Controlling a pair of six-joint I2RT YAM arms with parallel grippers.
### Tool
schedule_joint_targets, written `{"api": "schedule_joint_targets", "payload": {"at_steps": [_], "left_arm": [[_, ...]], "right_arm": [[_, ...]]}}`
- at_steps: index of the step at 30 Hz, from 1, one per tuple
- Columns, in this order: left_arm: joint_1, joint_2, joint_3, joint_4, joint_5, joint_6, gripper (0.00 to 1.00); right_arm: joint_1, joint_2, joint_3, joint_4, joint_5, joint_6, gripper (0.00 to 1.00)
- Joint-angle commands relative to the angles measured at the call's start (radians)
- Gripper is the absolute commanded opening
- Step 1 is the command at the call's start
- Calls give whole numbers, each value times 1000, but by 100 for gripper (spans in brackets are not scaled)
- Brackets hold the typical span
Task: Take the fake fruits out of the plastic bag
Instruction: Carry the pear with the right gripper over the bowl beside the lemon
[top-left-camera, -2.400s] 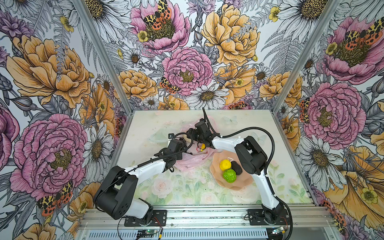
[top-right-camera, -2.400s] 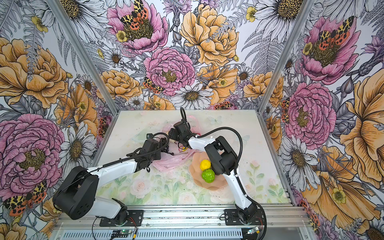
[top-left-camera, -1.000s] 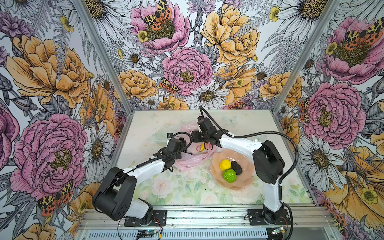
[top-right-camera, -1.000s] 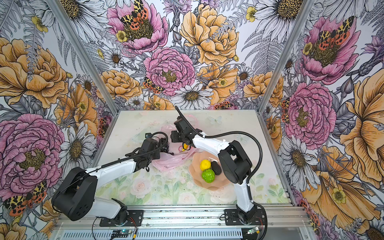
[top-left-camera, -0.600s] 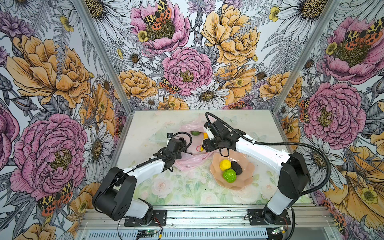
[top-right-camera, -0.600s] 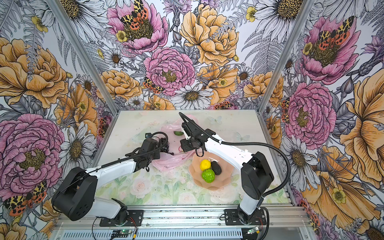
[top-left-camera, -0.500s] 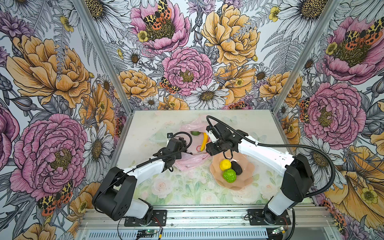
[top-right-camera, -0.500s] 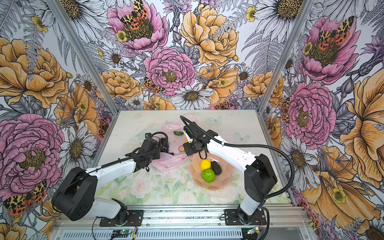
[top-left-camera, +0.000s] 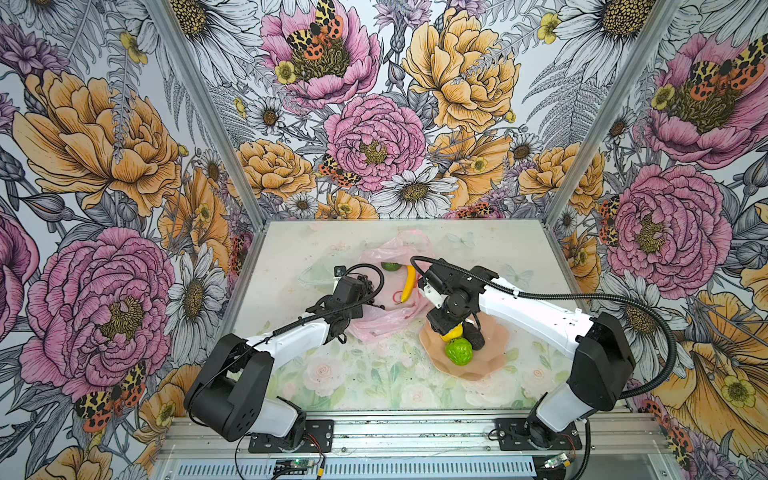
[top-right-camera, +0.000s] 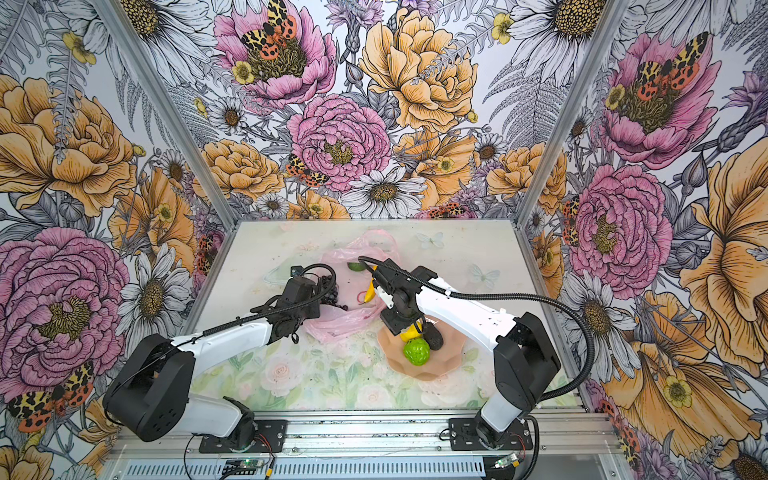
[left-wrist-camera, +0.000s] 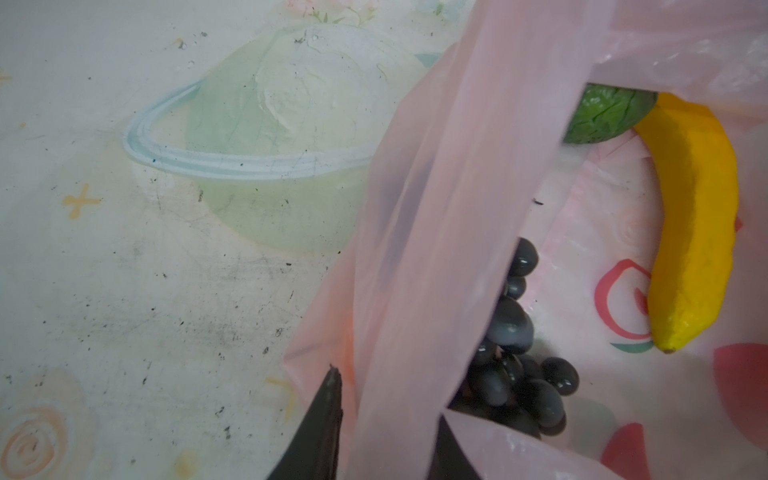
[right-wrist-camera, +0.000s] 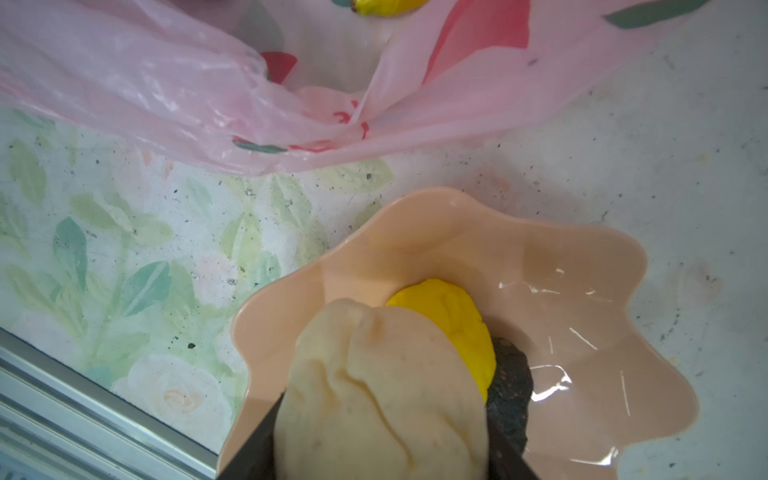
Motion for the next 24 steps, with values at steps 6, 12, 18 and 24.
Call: {"api": "schedule_joint_targets", "payload": {"at_steps": [6,12,18,24], "left_arm": [[11,-12,-12,18,-14,3,28],[11,-11,-13,19,-15,3,28],[13,-11,-12,20,-14,3,28],[15,-12,-12,20,-14,3,28]], "right_arm": [[45,-14,1,-40,35,-45,41],[77,2,-16,-58,25,-38,41],[93,23,-27,-66,29,-36,41],[104,49,-16,-76,41,-36,43]]}}
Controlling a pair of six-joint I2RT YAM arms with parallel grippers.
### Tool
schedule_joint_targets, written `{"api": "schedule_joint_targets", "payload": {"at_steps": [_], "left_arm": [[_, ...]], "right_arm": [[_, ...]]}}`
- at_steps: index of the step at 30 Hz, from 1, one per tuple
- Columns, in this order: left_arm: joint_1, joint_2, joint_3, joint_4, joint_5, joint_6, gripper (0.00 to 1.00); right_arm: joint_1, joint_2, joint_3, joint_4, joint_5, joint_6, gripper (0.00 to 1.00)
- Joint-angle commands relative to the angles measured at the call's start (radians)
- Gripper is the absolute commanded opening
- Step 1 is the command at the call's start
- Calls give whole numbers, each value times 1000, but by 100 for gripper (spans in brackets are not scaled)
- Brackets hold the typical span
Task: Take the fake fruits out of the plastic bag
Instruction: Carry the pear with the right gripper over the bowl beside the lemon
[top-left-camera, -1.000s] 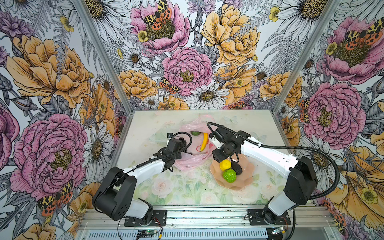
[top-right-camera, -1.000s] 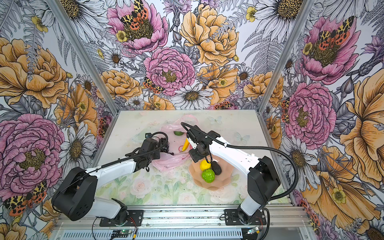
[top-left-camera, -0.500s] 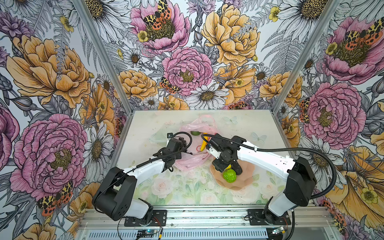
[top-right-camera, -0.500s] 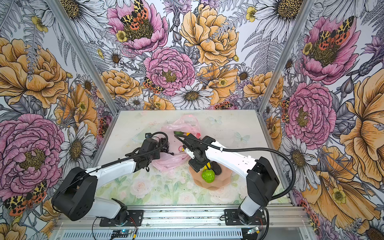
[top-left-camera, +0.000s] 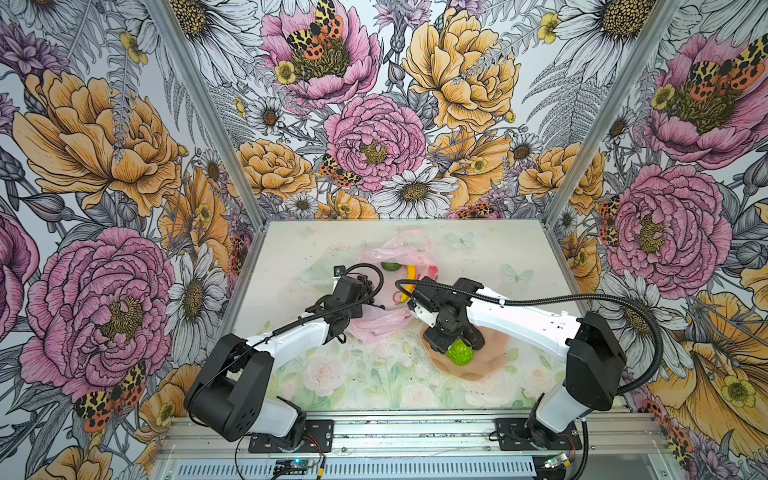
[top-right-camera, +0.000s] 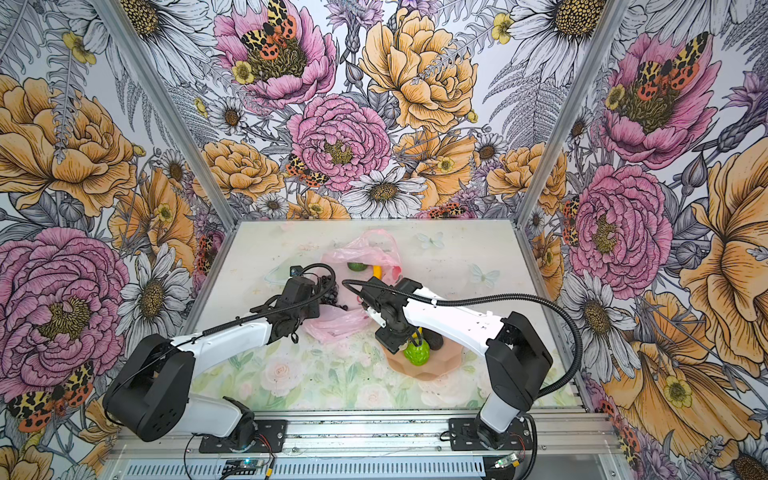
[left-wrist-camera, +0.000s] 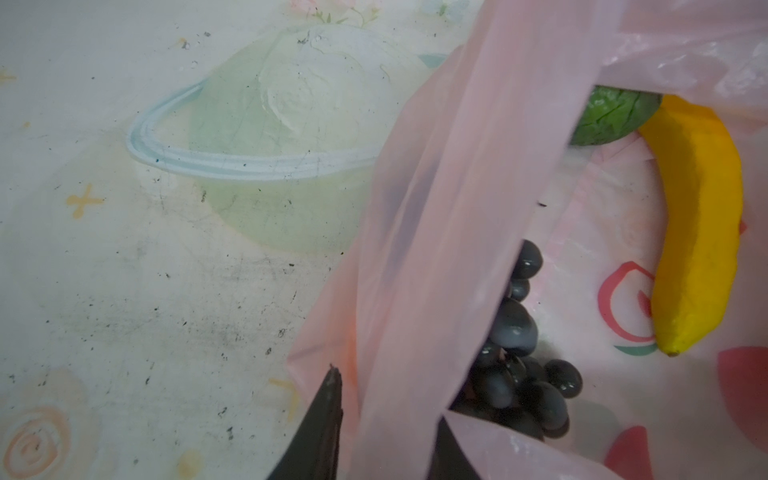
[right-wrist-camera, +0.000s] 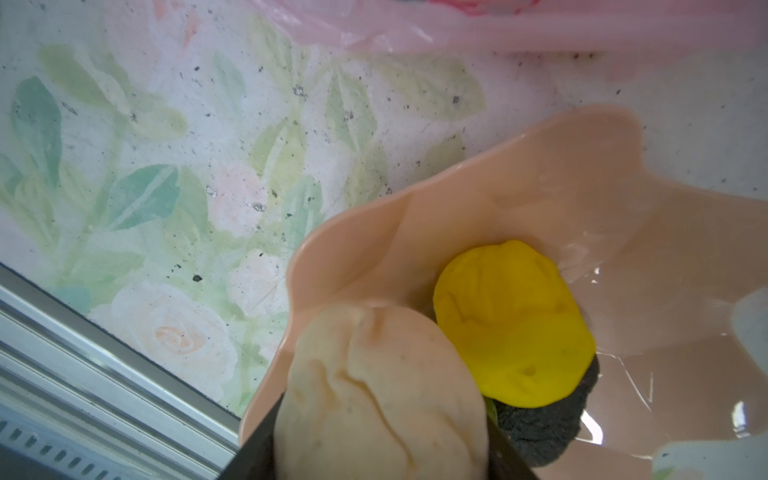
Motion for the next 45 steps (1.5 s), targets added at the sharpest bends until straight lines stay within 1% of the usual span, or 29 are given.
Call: {"api": "schedule_joint_targets", "payload": {"at_steps": [1,5,9,16,22,26,37,45], "left_arm": [[10,-14,-12,20,-14,3,28],[9,-14,-12,19,-14,2,28],[9,-15,-14,18,-14,3,28],[10,-15,-13,18,-13,5,28],[10,-12,-13,20,-11,3,28],[10,-14,-13,19,-11,5,28],[10,-11,-12,18,-10,5,28],[10,-11,-10,17,-11,6,28]], "right_arm": [[10,18,8,-12,26,-4,44],[13,29,6,-13,43,-2,46],[15,37,8,-15,62,-5,51],[24,39,10,-21,100,1,65],[26,23,14,-28,113,7,69],[29,15,16,-29,105,7,74],[44,16,25,-36,112,9,74],[44,-3,17,-33,126,18,69]]}}
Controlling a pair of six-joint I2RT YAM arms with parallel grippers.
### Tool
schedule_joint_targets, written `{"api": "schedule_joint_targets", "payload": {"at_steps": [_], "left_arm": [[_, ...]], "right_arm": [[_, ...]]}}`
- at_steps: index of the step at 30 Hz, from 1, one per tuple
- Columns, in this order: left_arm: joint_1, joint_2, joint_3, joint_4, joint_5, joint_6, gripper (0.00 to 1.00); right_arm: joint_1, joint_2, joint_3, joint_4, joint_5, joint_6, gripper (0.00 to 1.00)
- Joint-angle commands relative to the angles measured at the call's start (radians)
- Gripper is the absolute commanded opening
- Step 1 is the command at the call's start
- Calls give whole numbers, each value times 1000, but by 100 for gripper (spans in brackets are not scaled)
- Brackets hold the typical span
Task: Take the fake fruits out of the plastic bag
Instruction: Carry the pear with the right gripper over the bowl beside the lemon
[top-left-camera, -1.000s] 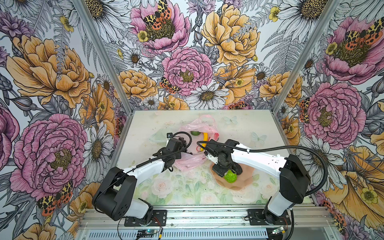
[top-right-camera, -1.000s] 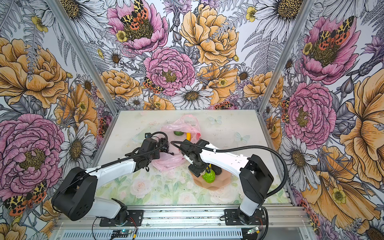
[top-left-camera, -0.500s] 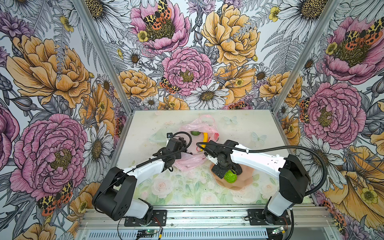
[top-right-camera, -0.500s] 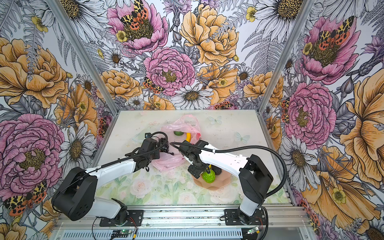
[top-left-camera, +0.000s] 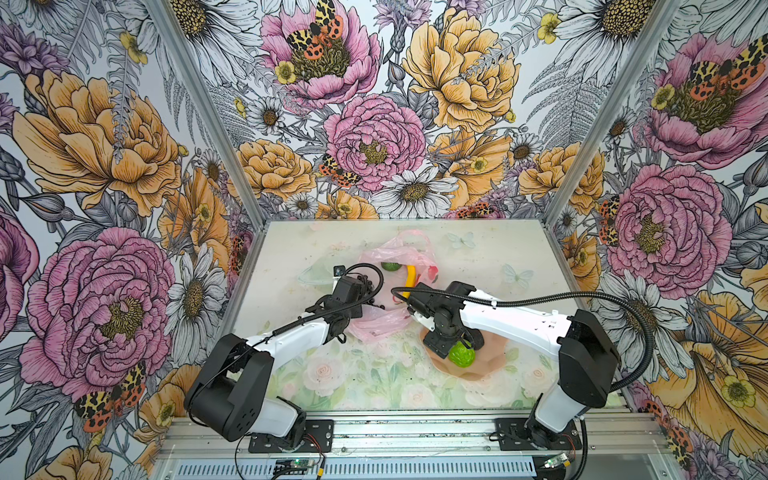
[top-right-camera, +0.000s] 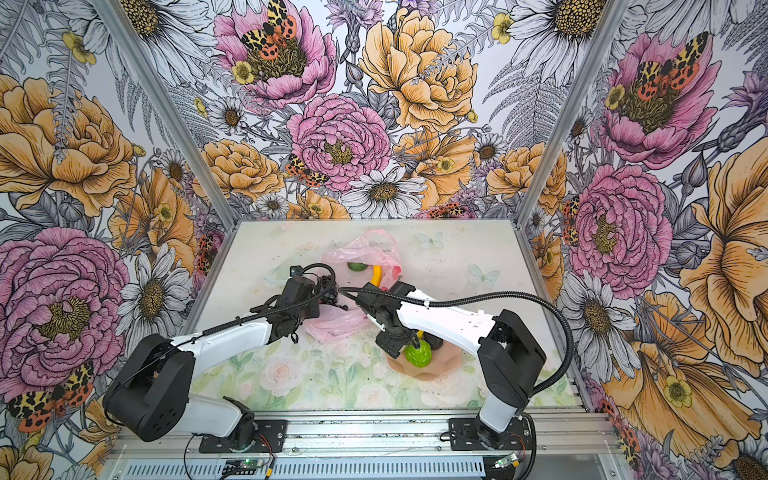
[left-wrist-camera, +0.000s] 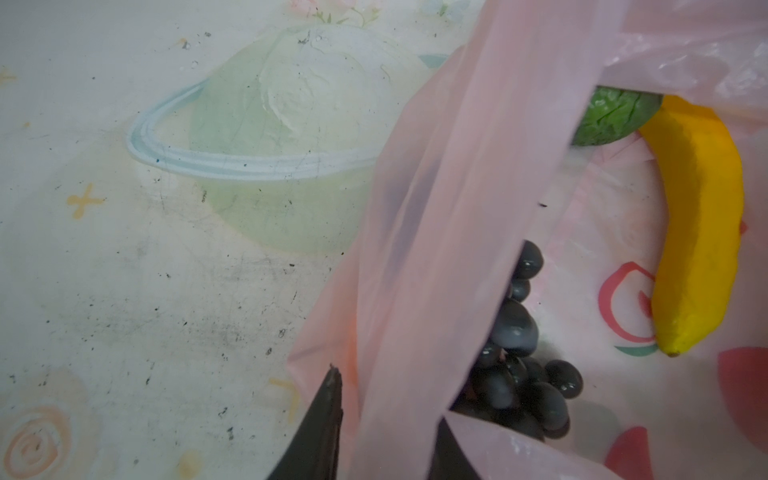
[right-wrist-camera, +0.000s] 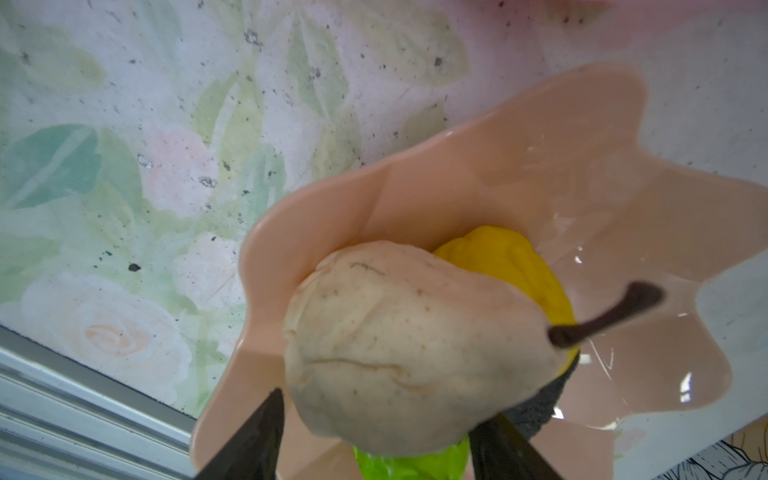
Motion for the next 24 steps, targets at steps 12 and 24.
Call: {"api": "schedule_joint_targets", "payload": {"at_steps": [12,24], "left_arm": [[10,-11,-11,18,-11,6,28],[11,-8,-10,19,-10,5,28]], "right_arm": [[41,-77,-69,80,144,33,77],[92,-91,-96,109,238,34,87]]}}
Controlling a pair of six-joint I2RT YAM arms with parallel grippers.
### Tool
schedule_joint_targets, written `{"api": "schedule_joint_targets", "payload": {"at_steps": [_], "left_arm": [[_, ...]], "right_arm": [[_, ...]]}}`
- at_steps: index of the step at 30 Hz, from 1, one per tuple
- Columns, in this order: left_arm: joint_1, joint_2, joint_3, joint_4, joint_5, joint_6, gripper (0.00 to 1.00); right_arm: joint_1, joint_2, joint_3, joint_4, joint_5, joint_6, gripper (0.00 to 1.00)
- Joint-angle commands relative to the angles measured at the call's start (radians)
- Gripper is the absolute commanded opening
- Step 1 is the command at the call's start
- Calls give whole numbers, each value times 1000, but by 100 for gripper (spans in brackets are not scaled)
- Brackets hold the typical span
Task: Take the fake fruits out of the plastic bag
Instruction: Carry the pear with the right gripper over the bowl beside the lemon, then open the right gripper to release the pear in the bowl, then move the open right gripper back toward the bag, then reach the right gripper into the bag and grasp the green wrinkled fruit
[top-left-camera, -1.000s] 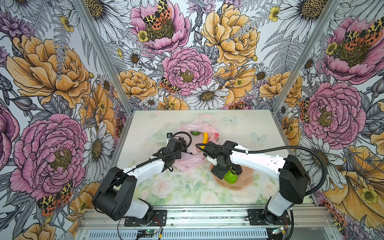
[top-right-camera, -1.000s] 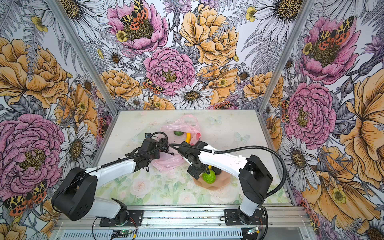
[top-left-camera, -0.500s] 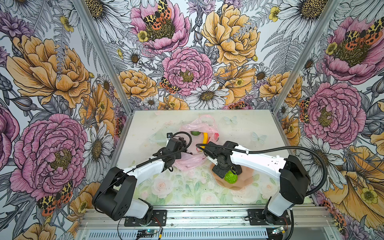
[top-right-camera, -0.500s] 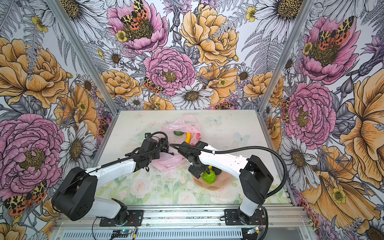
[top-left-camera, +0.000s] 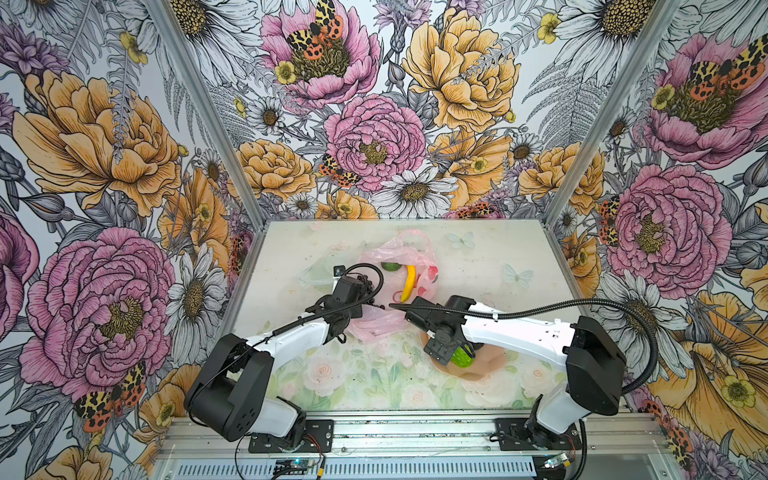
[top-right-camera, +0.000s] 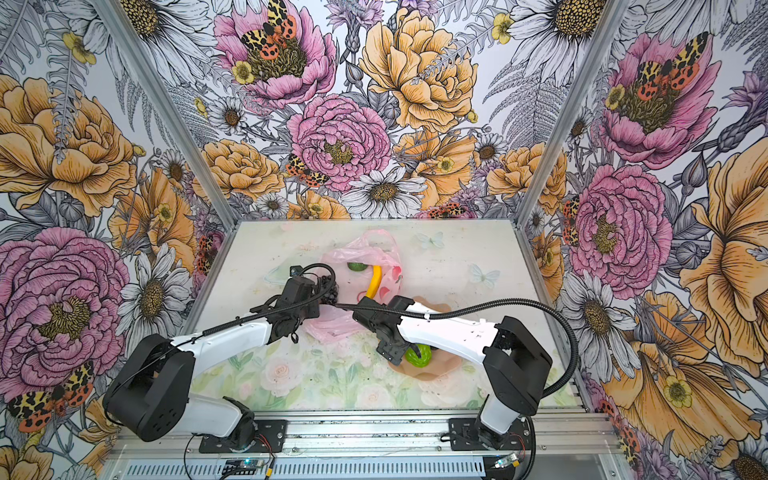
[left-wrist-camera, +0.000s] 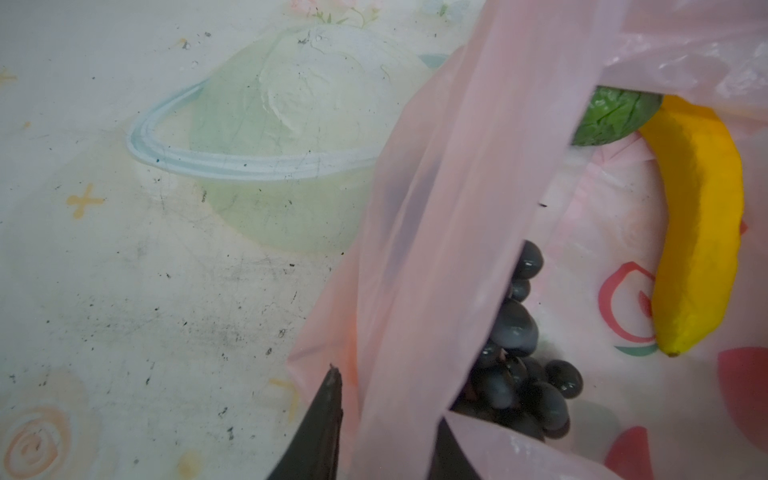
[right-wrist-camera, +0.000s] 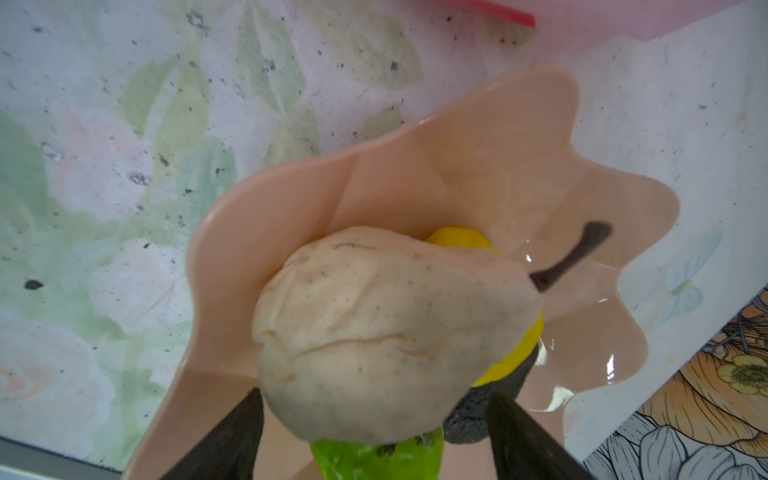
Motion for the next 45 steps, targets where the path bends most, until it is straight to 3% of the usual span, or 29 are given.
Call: {"api": "schedule_joint_targets", "payload": {"at_steps": [1,10,21,36,45], "left_arm": [[11,-8,-10,20,-10,5,28],[11,-13,-13,20,-6,2,28],[11,-12,-12,14,-3,-5,26],[13,-45,-16,-5,0,-30,20],[22,-67,-31,4,0,-34,14]], "right_arm": [[9,-53,11,23,33,7,88],[-1,-191,48,15,-29,1,92],[-108,-180,165,164,-30,82,88],[-205,104,315,506,-131,276,84],[-211,342,491,565,-203,329,75]]}}
